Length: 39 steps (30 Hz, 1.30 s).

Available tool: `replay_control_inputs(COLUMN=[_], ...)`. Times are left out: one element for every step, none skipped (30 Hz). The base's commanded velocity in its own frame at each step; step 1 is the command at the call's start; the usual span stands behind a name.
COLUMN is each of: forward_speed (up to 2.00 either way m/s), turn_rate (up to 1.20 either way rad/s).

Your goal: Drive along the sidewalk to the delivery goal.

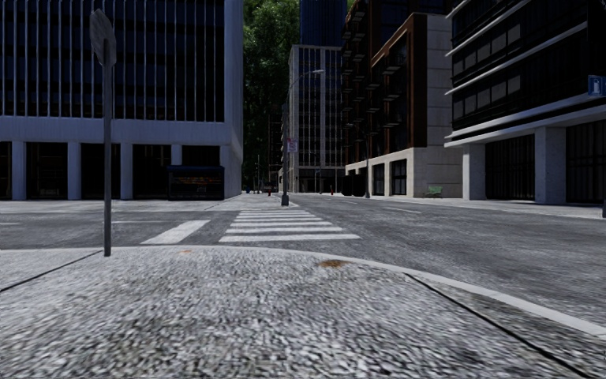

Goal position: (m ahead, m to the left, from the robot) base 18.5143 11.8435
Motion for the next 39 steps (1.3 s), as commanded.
replay_control_inputs(forward_speed=[2.00,2.00,2.00,2.00,2.00,2.00,2.00,2.00,2.00,2.00,2.00,2.00,2.00,2.00,2.00,2.00,2.00,2.00,2.00,2.00,2.00,2.00,2.00,2.00,2.00,2.00,2.00,2.00,2.00,2.00,2.00,2.00,2.00,2.00,2.00,2.00,2.00,2.00,2.00], turn_rate=[0.00,0.00,0.00,0.00,0.00,0.00,0.00,0.00,0.00,0.00,0.00,0.00,0.00,0.00,0.00,0.00,0.00,0.00,0.00,0.00,0.00,0.00,0.00,0.00,0.00,0.00,0.00,0.00,0.00,0.00,0.00,0.00,0.00,0.00,0.00,0.00,0.09,0.30,0.55])
